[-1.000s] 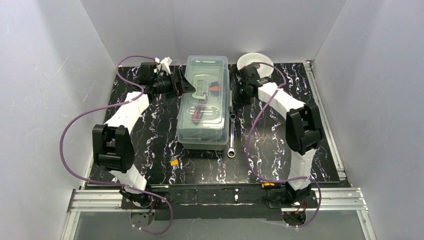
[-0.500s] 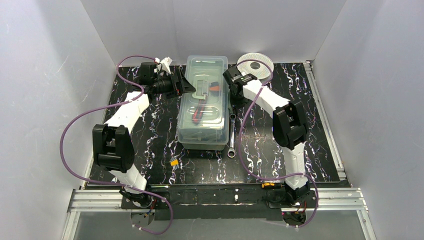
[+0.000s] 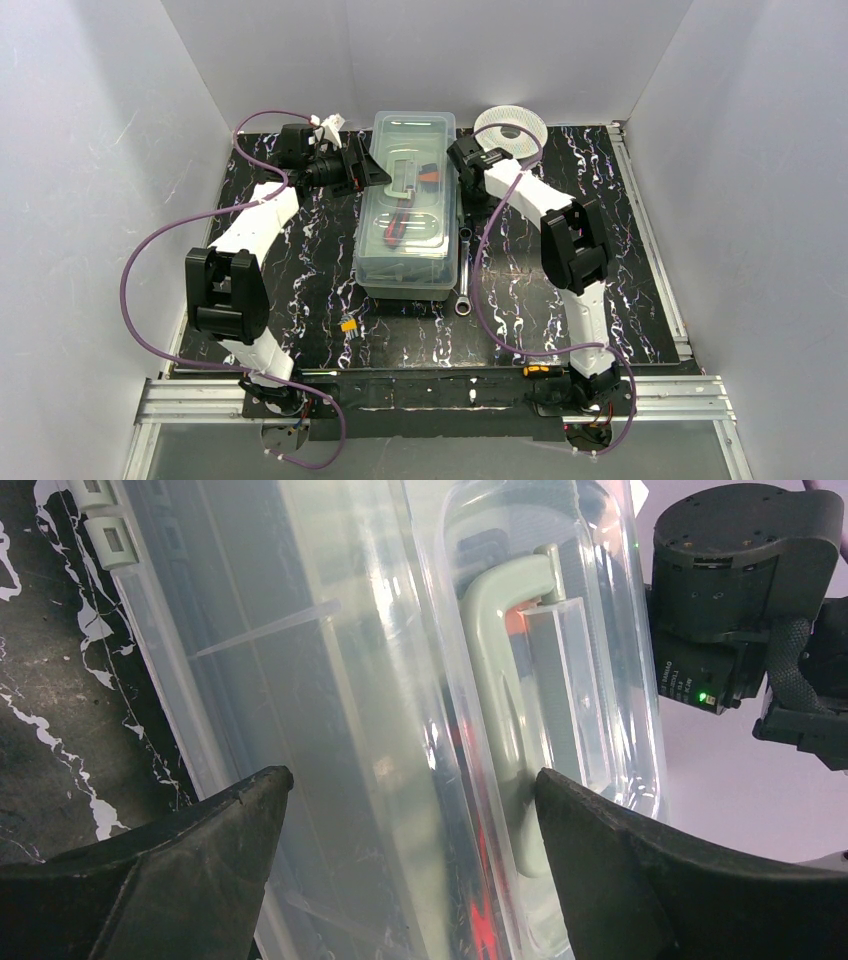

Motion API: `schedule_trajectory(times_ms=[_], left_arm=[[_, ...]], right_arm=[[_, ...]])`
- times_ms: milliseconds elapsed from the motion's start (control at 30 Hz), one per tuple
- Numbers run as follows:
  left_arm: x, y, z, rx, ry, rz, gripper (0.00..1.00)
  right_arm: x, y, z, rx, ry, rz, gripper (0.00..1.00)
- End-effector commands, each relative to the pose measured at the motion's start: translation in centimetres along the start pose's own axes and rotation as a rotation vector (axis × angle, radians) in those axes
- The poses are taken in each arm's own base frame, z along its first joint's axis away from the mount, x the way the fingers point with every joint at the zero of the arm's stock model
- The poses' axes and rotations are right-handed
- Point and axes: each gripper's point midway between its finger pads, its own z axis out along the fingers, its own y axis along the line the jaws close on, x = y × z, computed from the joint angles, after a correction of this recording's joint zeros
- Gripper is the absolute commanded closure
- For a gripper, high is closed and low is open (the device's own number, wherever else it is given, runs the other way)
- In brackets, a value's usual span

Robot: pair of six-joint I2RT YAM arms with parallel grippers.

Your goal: Pack the tool kit

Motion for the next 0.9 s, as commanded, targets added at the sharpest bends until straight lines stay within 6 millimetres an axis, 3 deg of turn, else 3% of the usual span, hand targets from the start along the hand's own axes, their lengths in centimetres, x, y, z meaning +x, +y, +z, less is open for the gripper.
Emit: schedule_trajectory(times_ms=[0,167,300,533,700,867], left_arm=[[4.1,-2.0,1.4,0.085,0.16,-0.043,0.09],[4.4,-1.9,1.7,0.085,0.172,-0.051,0.09],[4.8,-2.0,2.0,0.092,0.187,-0.056,0.09],[5.2,-2.2,2.4,0.1,0.198,-0.046,0.1],[4.5,-2.2,1.6,0.06,0.168,0.008,0.09],[2.9,-2.5,-0.6,-0.02,0.09,0.092,0.02]], right_arm=[[-1.1,6.0,-1.1,-0.274,-0.055,0.024,0.99],[-1.5,8.2,-2.3,-0.413,-0.064,0.052,0.99],[-1.5,11.4,-4.3,-0.63,-0.049,0.08,0.99],[-2.0,12.9,-6.1,-0.762,-0.068,0.135,0.99],[-2.8,8.5,-6.6,-0.704,-0.126,0.219,0.99],[-3.8,1.6,-8.6,-0.655,-0.284,0.288,0.99]])
